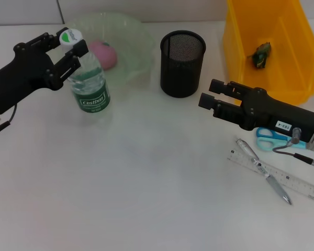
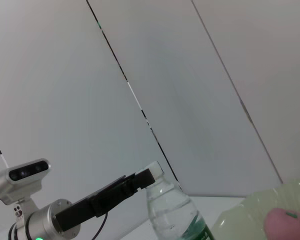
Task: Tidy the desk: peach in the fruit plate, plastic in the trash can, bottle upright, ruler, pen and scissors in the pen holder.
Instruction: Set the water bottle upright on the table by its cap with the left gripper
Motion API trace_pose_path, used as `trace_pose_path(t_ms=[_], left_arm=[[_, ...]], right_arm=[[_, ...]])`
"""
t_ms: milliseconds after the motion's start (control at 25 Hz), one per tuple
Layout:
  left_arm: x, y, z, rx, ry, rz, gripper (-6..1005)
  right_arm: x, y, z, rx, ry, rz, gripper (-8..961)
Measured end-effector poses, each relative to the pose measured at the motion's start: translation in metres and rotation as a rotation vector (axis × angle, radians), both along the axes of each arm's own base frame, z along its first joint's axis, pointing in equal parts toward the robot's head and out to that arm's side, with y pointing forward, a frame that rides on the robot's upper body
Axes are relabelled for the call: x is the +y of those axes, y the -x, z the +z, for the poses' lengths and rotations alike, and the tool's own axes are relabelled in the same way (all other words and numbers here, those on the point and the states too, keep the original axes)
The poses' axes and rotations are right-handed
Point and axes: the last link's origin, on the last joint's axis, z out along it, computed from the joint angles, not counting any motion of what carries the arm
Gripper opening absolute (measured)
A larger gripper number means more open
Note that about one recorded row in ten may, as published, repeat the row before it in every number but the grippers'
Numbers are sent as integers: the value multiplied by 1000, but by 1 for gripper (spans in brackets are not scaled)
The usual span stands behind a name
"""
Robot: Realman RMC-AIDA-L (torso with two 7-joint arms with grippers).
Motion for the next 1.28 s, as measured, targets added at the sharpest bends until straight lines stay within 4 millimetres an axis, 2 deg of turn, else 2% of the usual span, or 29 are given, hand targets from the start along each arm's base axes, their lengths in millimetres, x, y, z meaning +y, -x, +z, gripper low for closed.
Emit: trace_pose_path(t_ms=[440, 1280], left_arm=[[0, -2, -15, -15, 7, 6, 465], [-9, 0, -24, -33, 21, 1, 539]], right_arm=[[2, 0, 0, -7, -8, -2, 674], [-1, -1, -3, -7, -1, -5, 672]])
